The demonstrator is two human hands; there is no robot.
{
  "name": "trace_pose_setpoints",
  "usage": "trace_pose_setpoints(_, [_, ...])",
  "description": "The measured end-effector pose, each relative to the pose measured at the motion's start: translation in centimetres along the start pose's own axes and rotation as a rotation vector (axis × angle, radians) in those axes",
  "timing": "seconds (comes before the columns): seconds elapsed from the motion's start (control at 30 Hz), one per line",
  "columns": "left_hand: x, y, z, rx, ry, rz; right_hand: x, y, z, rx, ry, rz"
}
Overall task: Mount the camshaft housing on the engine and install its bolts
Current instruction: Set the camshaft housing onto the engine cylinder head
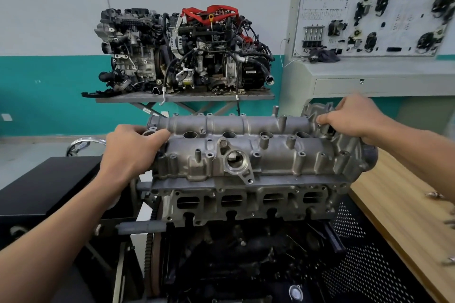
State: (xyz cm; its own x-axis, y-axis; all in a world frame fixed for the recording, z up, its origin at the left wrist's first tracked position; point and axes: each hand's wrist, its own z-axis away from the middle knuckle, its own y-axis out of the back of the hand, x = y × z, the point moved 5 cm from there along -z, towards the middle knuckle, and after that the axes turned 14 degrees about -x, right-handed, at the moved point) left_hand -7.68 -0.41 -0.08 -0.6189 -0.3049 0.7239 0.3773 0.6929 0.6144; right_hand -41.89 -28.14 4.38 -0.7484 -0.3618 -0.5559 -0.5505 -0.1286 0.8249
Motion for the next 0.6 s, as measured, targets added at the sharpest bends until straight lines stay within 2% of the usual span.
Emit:
trace_pose_setpoints(0.33, [0.22,-0.06,-0.60,0.016,-0.031,-0.043,0.17,0.01,-0.43,0.003,0.017,-0.025])
trace_pose_setpoints(0.6, [0.65,0.01,-0.94,-0.059,0.009,-0.185,-0.09,0.25,0.16,-0.021,0.071,-0.034])
